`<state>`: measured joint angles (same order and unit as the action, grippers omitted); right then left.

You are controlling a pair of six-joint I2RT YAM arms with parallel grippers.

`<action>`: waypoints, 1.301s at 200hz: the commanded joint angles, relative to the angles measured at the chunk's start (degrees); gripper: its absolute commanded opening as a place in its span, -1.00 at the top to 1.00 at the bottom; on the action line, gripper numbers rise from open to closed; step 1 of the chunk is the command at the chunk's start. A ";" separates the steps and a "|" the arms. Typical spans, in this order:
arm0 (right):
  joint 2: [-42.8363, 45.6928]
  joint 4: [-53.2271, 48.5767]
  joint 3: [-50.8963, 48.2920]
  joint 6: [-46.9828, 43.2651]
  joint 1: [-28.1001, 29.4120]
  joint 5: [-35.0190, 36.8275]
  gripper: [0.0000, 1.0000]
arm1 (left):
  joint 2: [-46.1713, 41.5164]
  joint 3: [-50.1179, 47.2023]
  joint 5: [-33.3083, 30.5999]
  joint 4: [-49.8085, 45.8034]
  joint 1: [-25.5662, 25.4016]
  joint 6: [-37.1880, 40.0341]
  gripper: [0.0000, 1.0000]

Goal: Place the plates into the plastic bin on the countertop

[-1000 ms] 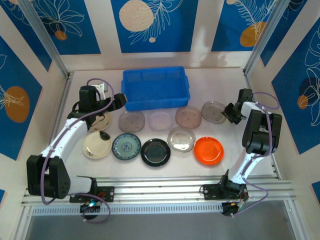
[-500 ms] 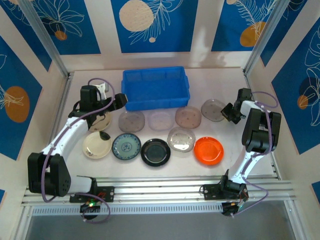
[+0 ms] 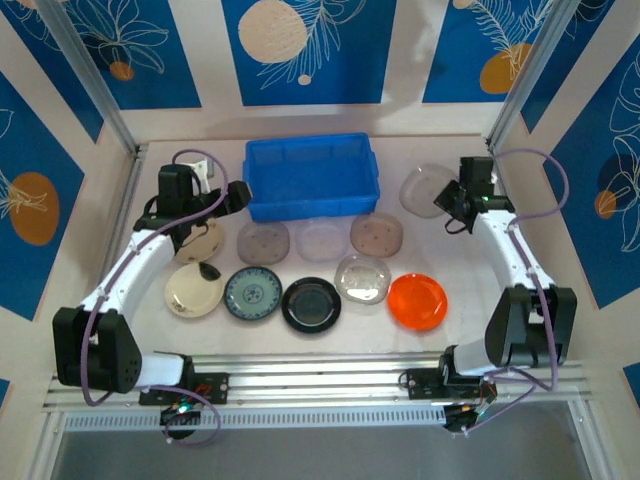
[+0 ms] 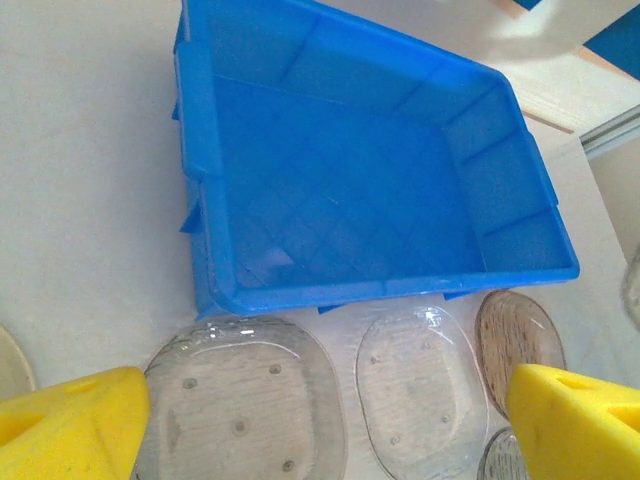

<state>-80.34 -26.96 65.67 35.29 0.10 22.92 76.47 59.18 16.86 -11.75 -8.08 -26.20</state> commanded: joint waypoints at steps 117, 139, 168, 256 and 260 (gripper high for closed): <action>-25.38 -9.00 46.01 -8.50 19.69 -7.30 1.00 | 14.20 19.83 10.02 1.82 -1.11 1.06 -0.80; -31.23 -11.35 51.23 -8.42 20.20 -13.11 1.00 | 17.96 23.46 11.71 2.11 -2.07 1.09 -0.74; -35.83 -11.54 54.05 -7.18 20.20 -19.76 1.00 | 23.11 27.79 14.37 2.97 -3.28 0.43 -0.71; -37.55 -5.80 48.69 -5.31 19.38 -29.31 1.00 | 38.65 43.11 22.31 1.24 -6.23 -4.20 -0.32; -37.53 -5.45 48.48 -5.16 19.26 -29.70 1.00 | 39.27 43.67 22.21 0.98 -6.38 -4.29 -0.28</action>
<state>-119.07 -35.48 116.46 28.64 20.14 -1.34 112.79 98.24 36.97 -8.40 -12.95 -30.11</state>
